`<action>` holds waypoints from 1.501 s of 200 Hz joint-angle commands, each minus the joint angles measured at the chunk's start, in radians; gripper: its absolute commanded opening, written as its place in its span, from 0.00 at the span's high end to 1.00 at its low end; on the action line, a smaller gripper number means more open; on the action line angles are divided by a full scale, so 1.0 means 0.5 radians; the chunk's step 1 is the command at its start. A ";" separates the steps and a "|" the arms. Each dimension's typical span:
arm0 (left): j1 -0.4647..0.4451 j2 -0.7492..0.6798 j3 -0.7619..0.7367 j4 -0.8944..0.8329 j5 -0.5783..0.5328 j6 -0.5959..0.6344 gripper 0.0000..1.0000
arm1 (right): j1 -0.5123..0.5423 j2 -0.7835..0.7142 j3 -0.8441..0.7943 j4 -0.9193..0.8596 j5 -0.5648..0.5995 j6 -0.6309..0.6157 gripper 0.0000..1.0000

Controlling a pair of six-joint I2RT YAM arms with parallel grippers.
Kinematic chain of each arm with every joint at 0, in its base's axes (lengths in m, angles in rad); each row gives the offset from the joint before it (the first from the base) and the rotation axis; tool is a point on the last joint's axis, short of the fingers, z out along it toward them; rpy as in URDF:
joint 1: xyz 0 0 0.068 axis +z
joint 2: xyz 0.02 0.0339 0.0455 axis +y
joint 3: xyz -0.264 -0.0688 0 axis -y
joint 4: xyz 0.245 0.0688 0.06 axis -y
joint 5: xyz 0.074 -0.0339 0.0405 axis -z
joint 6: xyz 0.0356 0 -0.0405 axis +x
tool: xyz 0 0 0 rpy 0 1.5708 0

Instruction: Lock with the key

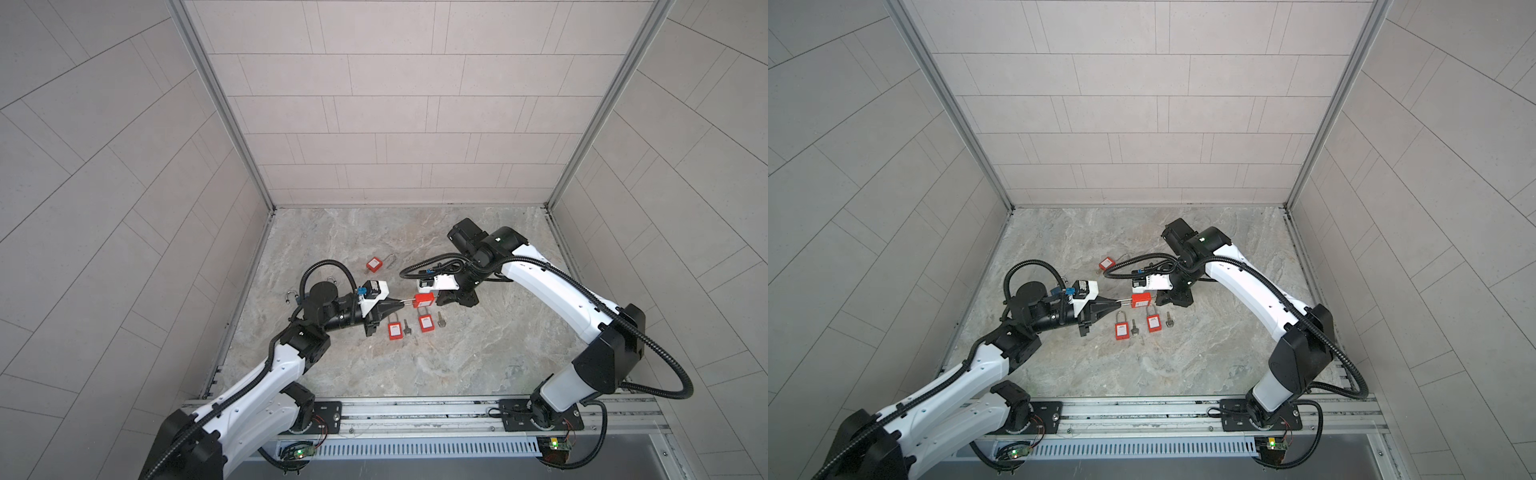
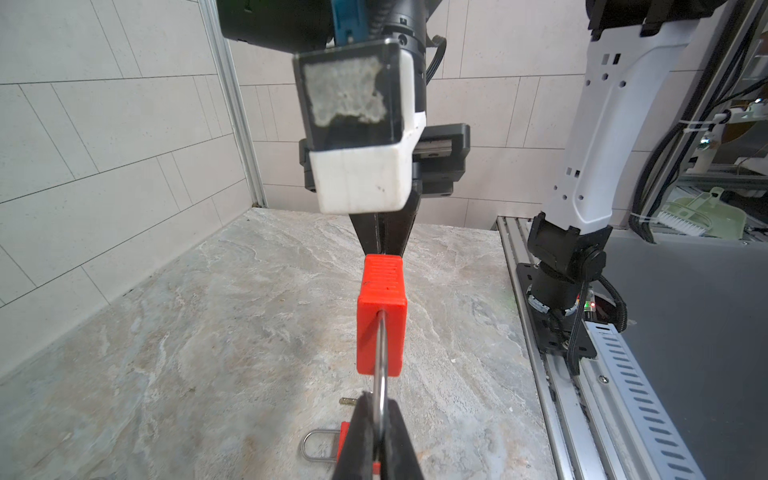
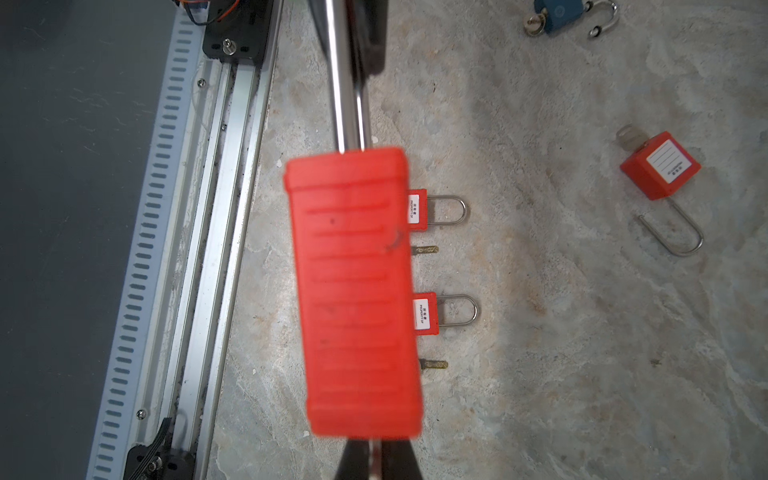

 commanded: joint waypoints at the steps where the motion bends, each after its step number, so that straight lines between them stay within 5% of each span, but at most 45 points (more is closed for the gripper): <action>1: 0.012 -0.120 -0.034 -0.085 -0.049 0.108 1.00 | -0.087 0.004 -0.049 -0.121 0.113 -0.023 1.00; 153: 0.037 -0.221 0.108 -0.406 -0.059 0.314 1.00 | -0.214 0.006 -0.267 -0.047 0.040 -0.028 1.00; 230: 0.037 0.149 0.282 -0.394 0.150 0.292 1.00 | -0.226 -0.083 -0.327 0.186 0.155 -0.002 1.00; 300: 0.036 0.366 0.329 -0.032 0.194 0.039 1.00 | -0.229 -0.284 -0.519 0.475 0.258 0.018 1.00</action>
